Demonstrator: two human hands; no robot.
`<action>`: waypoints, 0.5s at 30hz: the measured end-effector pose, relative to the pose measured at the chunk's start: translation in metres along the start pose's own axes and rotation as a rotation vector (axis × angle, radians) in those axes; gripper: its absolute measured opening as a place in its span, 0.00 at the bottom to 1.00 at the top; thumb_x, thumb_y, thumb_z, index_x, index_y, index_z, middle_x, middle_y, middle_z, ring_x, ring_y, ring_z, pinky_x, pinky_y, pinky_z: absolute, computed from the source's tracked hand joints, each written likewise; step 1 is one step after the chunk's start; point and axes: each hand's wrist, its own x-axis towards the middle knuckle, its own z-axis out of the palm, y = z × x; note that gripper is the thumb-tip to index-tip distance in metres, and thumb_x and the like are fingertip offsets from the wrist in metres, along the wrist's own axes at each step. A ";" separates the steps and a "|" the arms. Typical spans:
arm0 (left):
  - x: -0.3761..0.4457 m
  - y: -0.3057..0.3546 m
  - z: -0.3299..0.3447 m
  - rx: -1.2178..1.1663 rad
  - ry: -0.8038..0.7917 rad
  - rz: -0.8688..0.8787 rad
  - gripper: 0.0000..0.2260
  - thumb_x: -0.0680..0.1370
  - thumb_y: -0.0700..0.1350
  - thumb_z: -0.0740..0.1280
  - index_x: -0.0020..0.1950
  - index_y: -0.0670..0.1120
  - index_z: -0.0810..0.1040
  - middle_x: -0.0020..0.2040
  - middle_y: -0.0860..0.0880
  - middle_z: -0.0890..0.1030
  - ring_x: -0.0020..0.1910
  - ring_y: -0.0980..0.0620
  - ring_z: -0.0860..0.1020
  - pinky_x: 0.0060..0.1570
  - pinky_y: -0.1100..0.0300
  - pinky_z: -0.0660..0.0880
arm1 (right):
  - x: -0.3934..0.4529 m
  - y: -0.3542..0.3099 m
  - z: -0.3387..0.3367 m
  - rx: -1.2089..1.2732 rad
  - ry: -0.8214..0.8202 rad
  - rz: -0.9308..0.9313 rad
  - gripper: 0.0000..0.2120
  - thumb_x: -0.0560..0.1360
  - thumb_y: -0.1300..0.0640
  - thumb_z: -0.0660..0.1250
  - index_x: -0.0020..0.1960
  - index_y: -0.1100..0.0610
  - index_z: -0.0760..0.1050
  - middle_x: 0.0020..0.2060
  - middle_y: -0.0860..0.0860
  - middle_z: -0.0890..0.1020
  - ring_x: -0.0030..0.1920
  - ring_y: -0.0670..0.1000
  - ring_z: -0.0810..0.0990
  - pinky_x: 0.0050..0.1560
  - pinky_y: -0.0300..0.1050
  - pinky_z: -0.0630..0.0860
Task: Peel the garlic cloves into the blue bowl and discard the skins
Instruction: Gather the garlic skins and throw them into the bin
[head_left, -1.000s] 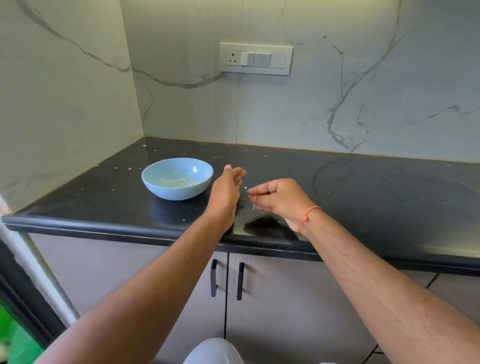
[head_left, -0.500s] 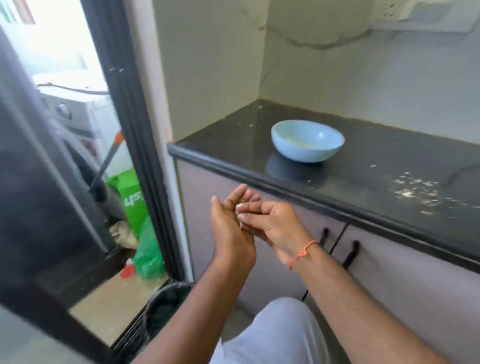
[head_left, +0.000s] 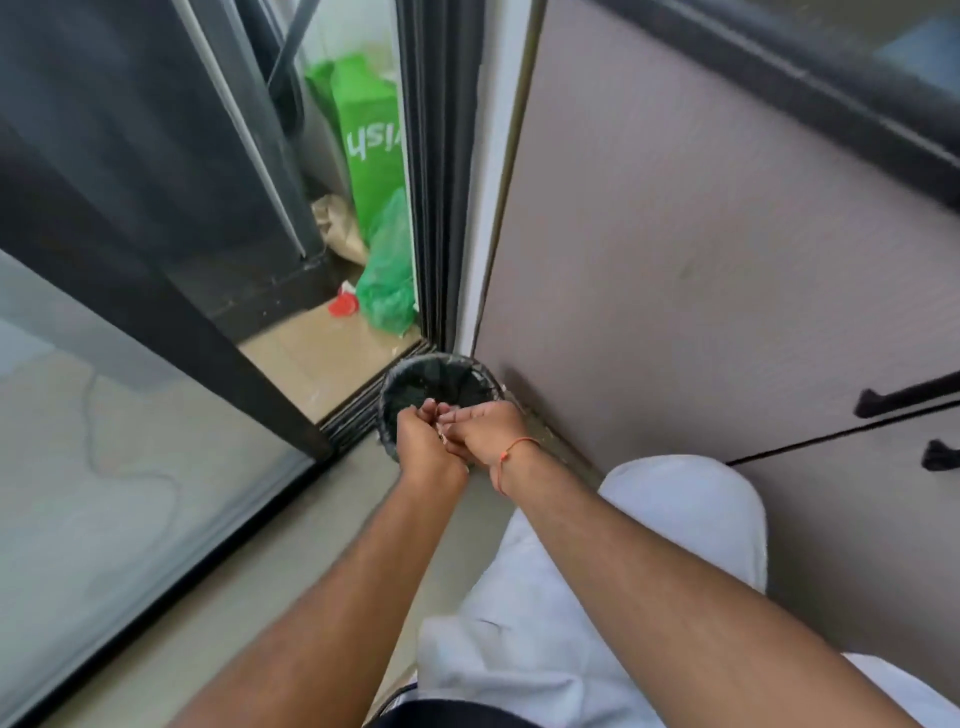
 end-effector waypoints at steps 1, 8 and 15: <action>0.011 0.001 -0.002 -0.003 0.013 -0.013 0.18 0.86 0.48 0.55 0.38 0.48 0.72 0.37 0.49 0.74 0.33 0.53 0.74 0.34 0.63 0.71 | 0.011 0.004 0.005 -0.008 0.016 0.028 0.13 0.77 0.75 0.68 0.40 0.60 0.82 0.39 0.53 0.83 0.35 0.47 0.79 0.32 0.35 0.79; 0.059 0.020 0.014 0.260 0.010 -0.089 0.22 0.88 0.59 0.52 0.58 0.42 0.75 0.47 0.43 0.81 0.40 0.47 0.79 0.39 0.54 0.76 | 0.068 -0.007 0.021 0.020 0.169 0.144 0.09 0.80 0.62 0.64 0.46 0.59 0.83 0.39 0.55 0.84 0.31 0.50 0.80 0.28 0.39 0.76; 0.075 0.030 0.025 0.431 -0.036 -0.160 0.30 0.88 0.62 0.47 0.60 0.41 0.78 0.49 0.41 0.82 0.49 0.42 0.81 0.47 0.48 0.77 | 0.090 -0.014 0.015 -0.170 0.167 0.150 0.12 0.80 0.51 0.59 0.40 0.53 0.75 0.36 0.49 0.75 0.38 0.51 0.71 0.40 0.44 0.68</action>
